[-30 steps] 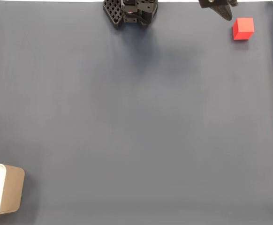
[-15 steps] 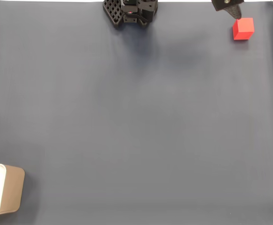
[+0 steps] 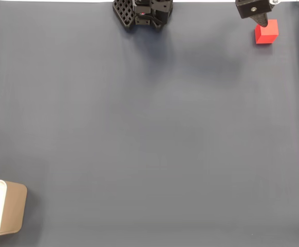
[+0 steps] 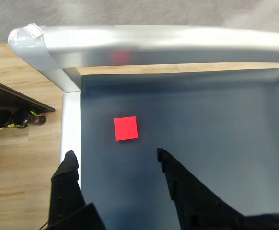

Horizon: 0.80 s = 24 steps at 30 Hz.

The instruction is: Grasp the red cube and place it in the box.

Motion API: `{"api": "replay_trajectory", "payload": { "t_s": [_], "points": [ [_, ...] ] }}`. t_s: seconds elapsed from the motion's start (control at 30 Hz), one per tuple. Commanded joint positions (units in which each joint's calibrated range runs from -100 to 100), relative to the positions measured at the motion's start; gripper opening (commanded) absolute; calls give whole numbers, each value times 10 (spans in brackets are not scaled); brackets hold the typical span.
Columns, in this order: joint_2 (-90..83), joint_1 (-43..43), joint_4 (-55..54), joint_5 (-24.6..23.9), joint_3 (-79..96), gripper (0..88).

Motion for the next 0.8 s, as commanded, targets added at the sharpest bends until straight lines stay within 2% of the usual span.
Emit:
{"api": "replay_trajectory", "payload": {
  "t_s": [0.0,0.43,0.77],
  "points": [
    [14,-6,-11,-15,-16,385],
    [102,-26,-67,-40,-12,388],
    [136,-11,-99,-15,-5,390]
  ]
}}
